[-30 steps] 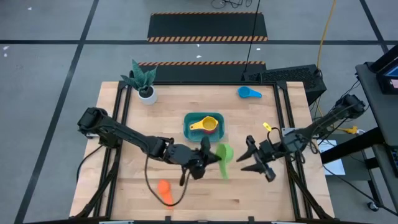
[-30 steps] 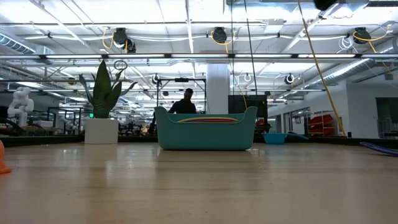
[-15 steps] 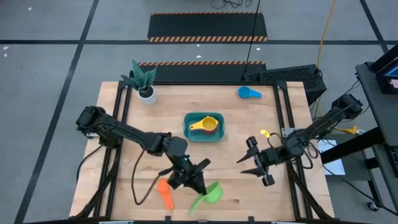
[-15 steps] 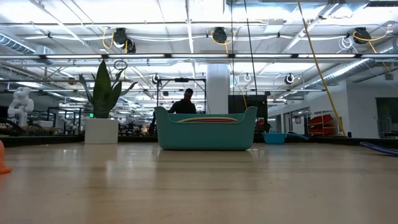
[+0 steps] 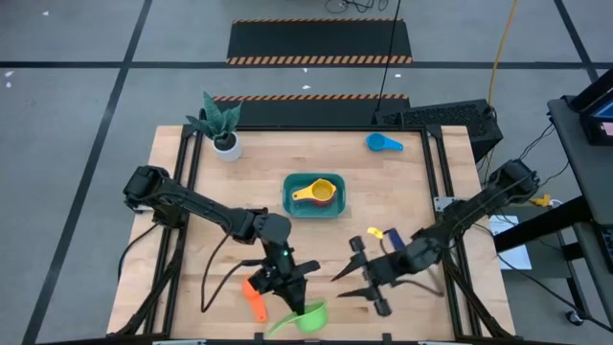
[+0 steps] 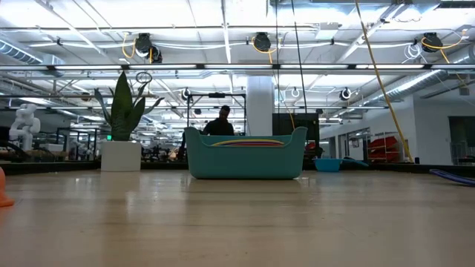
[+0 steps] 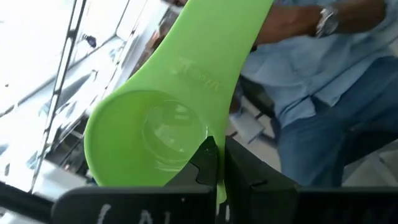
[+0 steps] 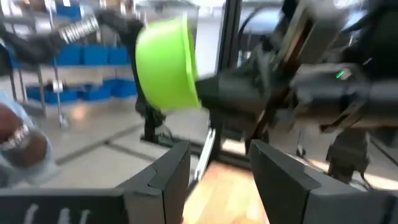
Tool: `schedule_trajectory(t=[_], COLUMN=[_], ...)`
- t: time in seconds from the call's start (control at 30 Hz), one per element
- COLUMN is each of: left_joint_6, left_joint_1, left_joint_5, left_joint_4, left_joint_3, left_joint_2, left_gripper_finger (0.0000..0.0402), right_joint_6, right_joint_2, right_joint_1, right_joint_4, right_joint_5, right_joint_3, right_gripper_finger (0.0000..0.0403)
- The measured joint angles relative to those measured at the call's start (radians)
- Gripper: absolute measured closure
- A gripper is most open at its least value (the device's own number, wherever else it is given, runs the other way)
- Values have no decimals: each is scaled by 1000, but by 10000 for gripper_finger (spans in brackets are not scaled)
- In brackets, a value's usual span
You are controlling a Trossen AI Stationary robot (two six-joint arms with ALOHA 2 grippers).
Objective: Nest measuring cups in basket
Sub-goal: Stack the green measuring cup on top of the yellow measuring cup inside the light blue bin
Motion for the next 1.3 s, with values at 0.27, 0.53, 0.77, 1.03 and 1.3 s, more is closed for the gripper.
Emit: schedule_trajectory(t=[0.27,0.53,0.77,1.03,1.3], left_joint_6=[27,22,-12,-41,-87], left_joint_1=[-4,9,26,42,44], left_joint_5=[49,48,49,58,64], left_joint_4=[-50,-80,-80,-45,8], left_joint_3=[0,0,0,-1,0], left_joint_2=[1,1,14,48,51], left_gripper_finger=[394,392,385,390,394], right_joint_6=[-43,-42,-33,-17,-29], right_joint_2=[64,63,63,63,63], right_joint_1=[0,0,0,0,0], right_joint_4=[29,37,44,33,11], right_joint_5=[2,3,2,0,-1], right_joint_3=[55,56,56,55,55], right_gripper_finger=[243,243,243,243,244])
